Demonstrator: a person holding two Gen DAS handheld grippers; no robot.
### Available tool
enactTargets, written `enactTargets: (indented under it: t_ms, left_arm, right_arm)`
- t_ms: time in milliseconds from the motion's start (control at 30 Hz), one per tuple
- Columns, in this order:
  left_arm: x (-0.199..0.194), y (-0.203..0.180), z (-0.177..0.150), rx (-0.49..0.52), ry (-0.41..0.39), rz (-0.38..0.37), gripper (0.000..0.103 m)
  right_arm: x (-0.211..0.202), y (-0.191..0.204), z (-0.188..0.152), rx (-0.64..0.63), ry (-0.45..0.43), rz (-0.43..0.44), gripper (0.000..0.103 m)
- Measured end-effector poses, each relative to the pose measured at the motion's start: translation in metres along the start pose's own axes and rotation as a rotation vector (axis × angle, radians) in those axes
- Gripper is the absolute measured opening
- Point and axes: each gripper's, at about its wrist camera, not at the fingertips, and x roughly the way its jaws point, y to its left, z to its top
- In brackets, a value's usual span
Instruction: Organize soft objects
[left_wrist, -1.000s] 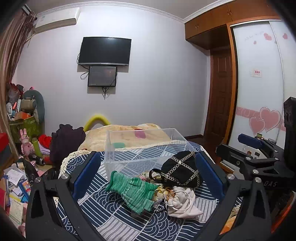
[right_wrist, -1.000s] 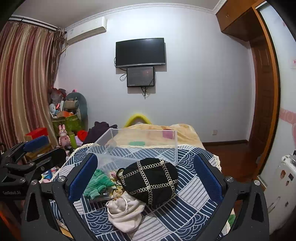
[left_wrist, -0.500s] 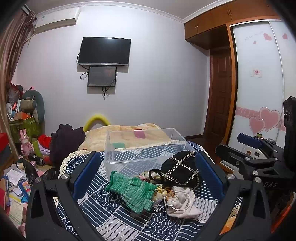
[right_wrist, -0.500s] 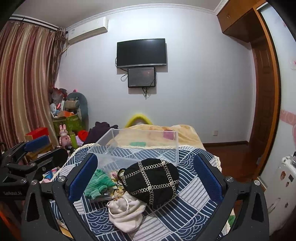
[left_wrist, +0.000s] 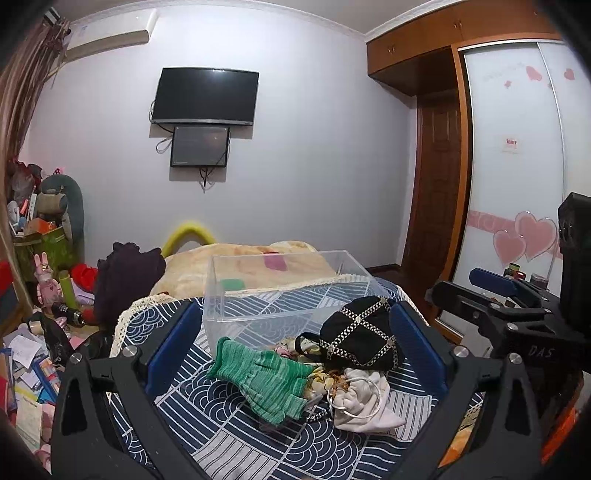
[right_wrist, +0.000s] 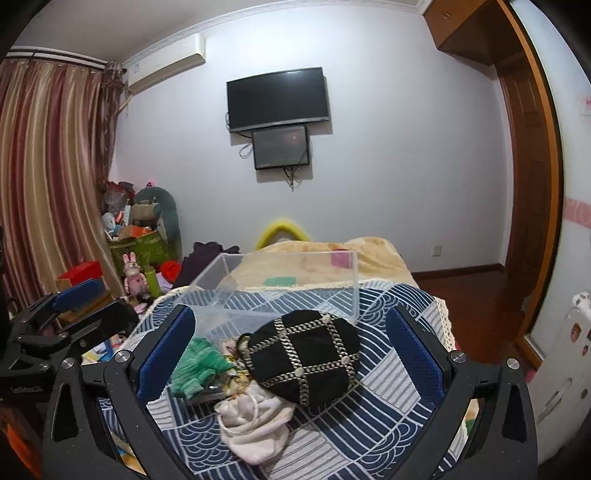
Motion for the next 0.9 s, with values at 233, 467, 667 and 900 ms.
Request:
enactTargets:
  t_ms: [233, 467, 667, 900]
  left_arm:
    - [0.020, 0.012, -0.008, -0.024, 0.050, 0.015, 0.083]
    - [0.058, 0.031, -0.028, -0.074, 0.155, 0.037, 0.083]
    - [0.091, 0.038, -0.050, -0.098, 0.265, 0.030, 0.083]
    - [0.110, 0.045, -0.068, -0.124, 0.334, 0.006, 0.064]
  right_arm:
    - [0.018, -0.008, -0.009, 0.004, 0.063, -0.030, 0.087]
    - [0.039, -0.020, -0.023, 0.029, 0.146, -0.034, 0.084]
    - [0.059, -0.028, -0.036, 0.049, 0.233, -0.020, 0.084]
    - [0.073, -0.025, -0.044, 0.048, 0.289, -0.005, 0.067]
